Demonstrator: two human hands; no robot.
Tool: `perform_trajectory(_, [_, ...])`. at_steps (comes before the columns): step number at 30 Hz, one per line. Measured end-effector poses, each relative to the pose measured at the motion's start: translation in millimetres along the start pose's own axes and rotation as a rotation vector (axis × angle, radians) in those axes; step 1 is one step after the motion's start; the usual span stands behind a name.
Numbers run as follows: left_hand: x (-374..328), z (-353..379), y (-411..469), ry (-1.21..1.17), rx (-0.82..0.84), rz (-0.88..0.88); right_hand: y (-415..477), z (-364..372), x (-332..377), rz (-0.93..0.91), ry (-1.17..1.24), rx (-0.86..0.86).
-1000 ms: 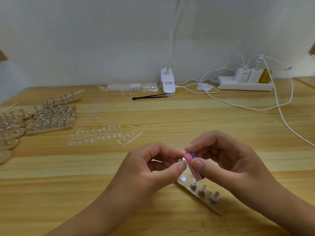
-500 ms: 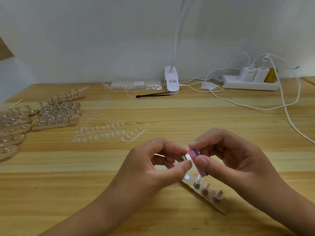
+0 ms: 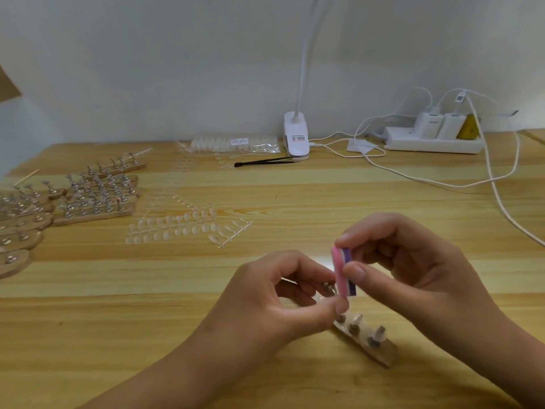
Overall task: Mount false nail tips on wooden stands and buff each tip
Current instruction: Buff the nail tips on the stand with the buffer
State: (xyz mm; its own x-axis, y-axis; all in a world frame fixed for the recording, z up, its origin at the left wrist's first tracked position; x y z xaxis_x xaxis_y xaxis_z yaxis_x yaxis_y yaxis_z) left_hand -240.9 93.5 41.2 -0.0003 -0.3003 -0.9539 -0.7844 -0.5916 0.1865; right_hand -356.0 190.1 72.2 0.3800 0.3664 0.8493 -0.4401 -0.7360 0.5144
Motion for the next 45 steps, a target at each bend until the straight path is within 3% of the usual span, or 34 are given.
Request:
perform_trajectory(5, [4.9, -16.6, 7.4, -0.079, -0.084, -0.058, 0.3, -2.4, 0.0, 0.025, 0.007, -0.011])
perform_trajectory(12, [-0.3, -8.6, 3.0, -0.047, -0.044, -0.018, 0.1, 0.0, -4.8, 0.062, 0.046, -0.031])
perform_trajectory(32, [0.8, -11.9, 5.6, -0.247, -0.087, -0.145, -5.0, 6.8, -4.1, 0.078, 0.235, -0.001])
perform_trajectory(41, [-0.8, -11.6, 5.3, -0.237, -0.068, -0.140, -0.6, 0.2, 2.5, 0.040, 0.134, -0.032])
perform_trajectory(45, [-0.2, -8.7, 3.9, -0.162, -0.046, -0.100, 0.8, 3.1, 3.4, 0.067, 0.078, 0.061])
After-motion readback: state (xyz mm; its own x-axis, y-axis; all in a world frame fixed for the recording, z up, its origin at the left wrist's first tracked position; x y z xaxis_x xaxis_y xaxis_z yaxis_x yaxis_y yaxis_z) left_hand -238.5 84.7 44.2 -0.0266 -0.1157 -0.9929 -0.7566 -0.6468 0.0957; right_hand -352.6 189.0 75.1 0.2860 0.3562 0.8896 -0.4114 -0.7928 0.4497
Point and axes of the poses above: each hand's wrist, its own y-axis towards the middle knuckle, its own z-axis out of the palm, x = y × z, the point moved 7 cm from there along y, towards the middle knuckle, and after that the axes turned 10 degrees about -x, right-handed, at the moved point
